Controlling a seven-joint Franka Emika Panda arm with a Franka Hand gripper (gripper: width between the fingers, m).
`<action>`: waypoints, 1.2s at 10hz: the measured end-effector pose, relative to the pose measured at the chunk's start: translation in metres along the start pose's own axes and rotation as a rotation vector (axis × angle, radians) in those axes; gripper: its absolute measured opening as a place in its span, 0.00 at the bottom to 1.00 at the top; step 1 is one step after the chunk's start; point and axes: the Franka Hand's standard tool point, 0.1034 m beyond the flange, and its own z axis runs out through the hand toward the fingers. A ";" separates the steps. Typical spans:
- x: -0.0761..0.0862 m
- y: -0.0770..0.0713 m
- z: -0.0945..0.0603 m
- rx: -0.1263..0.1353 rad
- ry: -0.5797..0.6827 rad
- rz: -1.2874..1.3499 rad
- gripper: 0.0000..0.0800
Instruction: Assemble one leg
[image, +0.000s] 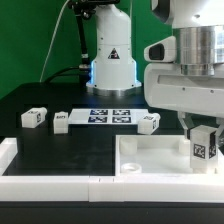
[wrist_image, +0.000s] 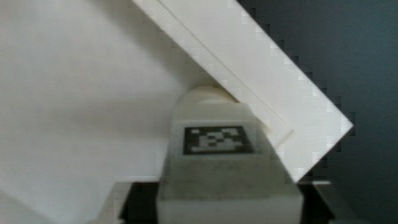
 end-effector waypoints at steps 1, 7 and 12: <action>0.000 0.000 0.000 0.001 -0.002 0.089 0.36; -0.001 -0.001 0.000 0.000 -0.006 -0.256 0.81; 0.004 -0.001 -0.001 -0.021 0.010 -1.019 0.81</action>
Offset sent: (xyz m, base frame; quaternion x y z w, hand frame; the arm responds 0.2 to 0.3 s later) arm 0.0000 0.0000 0.0000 0.0000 0.0000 0.0000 1.0000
